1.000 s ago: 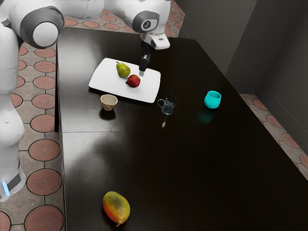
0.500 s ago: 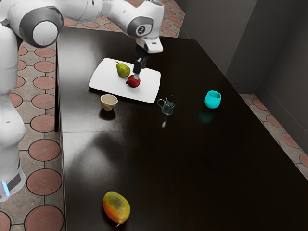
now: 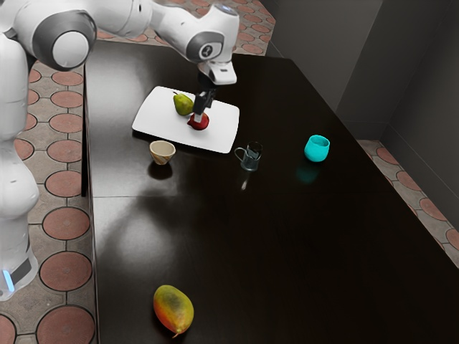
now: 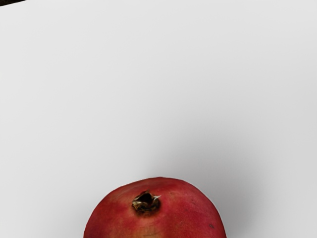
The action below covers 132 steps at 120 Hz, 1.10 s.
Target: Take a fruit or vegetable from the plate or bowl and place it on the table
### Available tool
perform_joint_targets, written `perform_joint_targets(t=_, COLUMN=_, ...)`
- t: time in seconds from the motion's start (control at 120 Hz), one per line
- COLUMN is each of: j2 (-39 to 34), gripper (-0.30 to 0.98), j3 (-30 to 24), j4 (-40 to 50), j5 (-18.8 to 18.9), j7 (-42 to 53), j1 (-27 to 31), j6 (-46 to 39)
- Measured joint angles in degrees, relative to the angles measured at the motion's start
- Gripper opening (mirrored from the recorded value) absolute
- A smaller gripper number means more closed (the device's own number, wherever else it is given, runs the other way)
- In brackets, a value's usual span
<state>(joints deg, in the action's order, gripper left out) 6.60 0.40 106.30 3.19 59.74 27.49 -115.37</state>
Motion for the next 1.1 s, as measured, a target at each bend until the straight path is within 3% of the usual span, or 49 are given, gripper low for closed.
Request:
perform_joint_targets(t=0.9, j2=3.0, gripper=0.69, j3=0.0, j4=1.7, j5=0.0, j7=2.0, j1=0.8, j6=-4.6)
perform_joint_targets(t=1.033, j2=3.1, gripper=0.43, j3=0.0, j4=1.7, j5=0.0, j7=2.1, j1=0.8, j6=-4.6)
perform_joint_targets(t=1.1, j2=3.0, gripper=0.37, j3=0.0, j4=1.7, j5=0.1, j7=2.1, j1=0.8, j6=-4.5)
